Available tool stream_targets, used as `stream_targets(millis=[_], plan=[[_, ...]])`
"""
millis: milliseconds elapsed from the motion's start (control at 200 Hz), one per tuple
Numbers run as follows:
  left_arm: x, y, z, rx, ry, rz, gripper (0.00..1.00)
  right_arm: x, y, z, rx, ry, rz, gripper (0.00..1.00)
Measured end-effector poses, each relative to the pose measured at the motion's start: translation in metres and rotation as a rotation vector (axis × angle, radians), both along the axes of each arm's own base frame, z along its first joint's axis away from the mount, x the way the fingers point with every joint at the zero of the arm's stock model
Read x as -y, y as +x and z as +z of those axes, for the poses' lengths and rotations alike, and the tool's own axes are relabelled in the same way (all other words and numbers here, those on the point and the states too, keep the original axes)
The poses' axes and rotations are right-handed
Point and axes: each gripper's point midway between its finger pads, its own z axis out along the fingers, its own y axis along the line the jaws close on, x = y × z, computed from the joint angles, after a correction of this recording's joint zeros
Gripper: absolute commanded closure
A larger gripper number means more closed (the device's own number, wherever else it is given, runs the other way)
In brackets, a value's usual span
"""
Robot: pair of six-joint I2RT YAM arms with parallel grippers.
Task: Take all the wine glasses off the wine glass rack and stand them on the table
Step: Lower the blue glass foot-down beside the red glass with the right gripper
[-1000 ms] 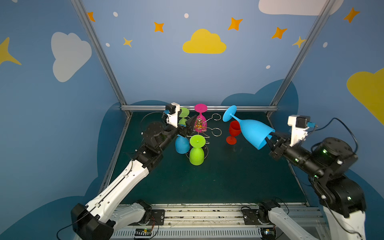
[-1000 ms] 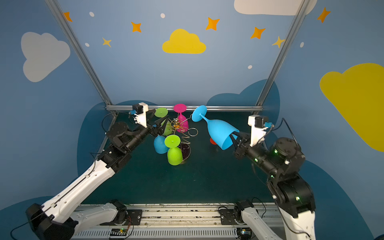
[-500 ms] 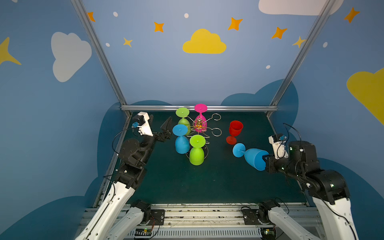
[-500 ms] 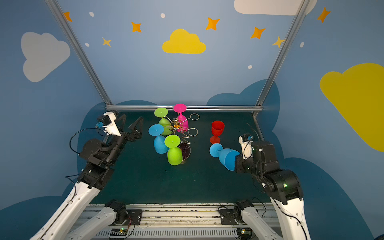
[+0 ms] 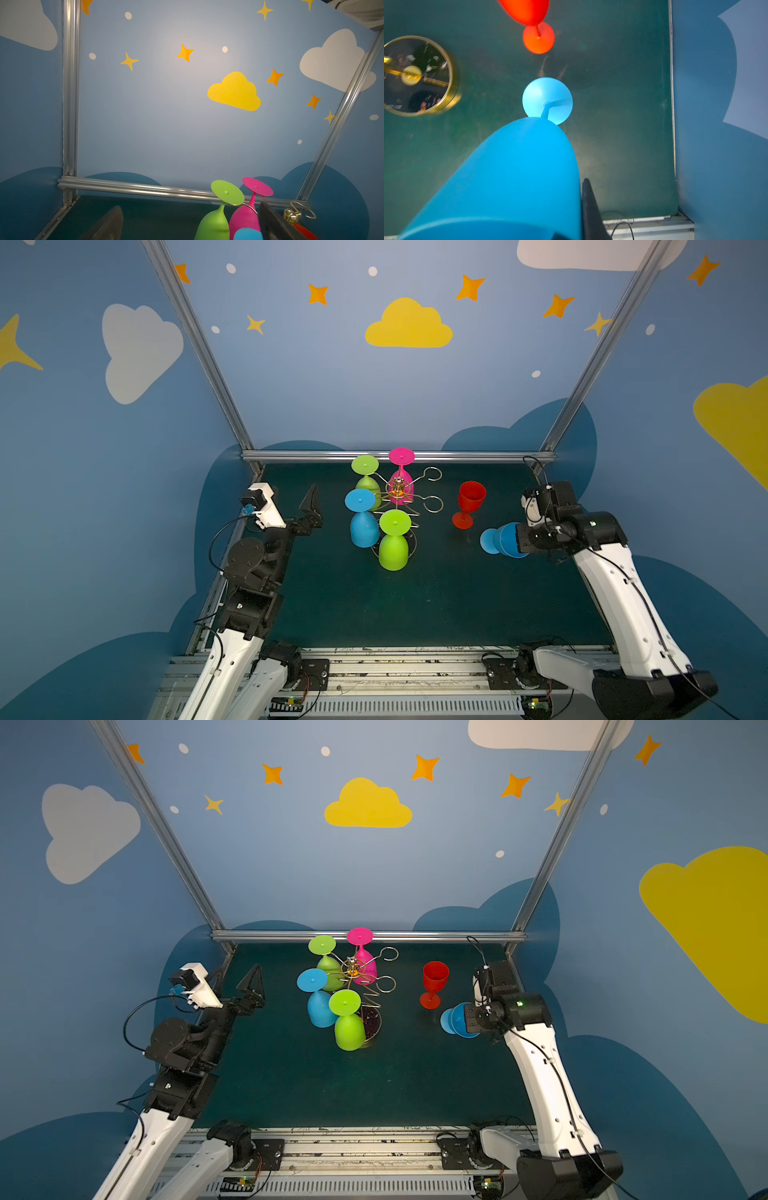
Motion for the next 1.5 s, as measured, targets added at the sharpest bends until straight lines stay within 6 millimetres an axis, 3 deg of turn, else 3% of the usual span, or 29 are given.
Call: stream_targets(millis=[215, 676, 786, 976, 1342, 1497], plan=[[-0.012, -0.013, 0.006, 0.033, -0.006, 0.052, 0.00, 0.012, 0.047, -0.023, -0.042, -0.002, -0.046, 1.00], [-0.019, -0.015, 0.006, 0.033, -0.007, 0.093, 0.00, 0.030, 0.152, -0.034, -0.085, 0.059, -0.124, 1.00], [-0.020, -0.015, 0.006, 0.032, 0.000, 0.098, 0.00, 0.031, 0.176, -0.049, -0.142, 0.066, -0.154, 1.00], [-0.020, -0.015, 0.006, 0.033, 0.012, 0.105, 0.00, 0.030, 0.173, -0.093, -0.294, 0.066, -0.179, 1.00], [-0.021, -0.015, 0.005, 0.031, 0.024, 0.110, 0.00, 0.029, 0.175, -0.088, -0.295, 0.073, -0.186, 1.00], [-0.021, -0.015, 0.005, 0.031, 0.026, 0.111, 0.00, 0.028, 0.177, -0.090, -0.298, 0.080, -0.187, 0.87]])
